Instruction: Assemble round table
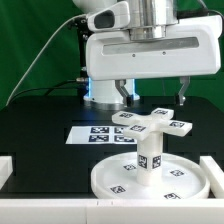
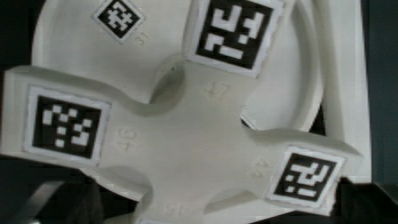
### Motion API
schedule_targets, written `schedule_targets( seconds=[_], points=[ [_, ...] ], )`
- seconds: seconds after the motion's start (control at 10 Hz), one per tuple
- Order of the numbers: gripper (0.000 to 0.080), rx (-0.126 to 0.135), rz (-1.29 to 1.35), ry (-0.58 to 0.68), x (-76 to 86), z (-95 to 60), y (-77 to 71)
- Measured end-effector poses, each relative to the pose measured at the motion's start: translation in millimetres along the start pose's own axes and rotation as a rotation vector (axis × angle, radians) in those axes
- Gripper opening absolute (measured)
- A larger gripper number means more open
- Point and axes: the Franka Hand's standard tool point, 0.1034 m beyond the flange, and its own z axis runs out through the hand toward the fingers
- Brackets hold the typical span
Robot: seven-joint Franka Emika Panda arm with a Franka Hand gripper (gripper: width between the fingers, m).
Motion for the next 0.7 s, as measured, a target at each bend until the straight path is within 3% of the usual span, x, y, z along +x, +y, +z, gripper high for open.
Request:
schedule_targets(
  seconds=[0.3,0.7],
  points=[
    [0.0649,-0.031,-0.357,-0.023,1.0,6.5,0.9],
    [0.0649,-0.035,-0.298,-0.033,1.0,10.0,2.8]
  ],
)
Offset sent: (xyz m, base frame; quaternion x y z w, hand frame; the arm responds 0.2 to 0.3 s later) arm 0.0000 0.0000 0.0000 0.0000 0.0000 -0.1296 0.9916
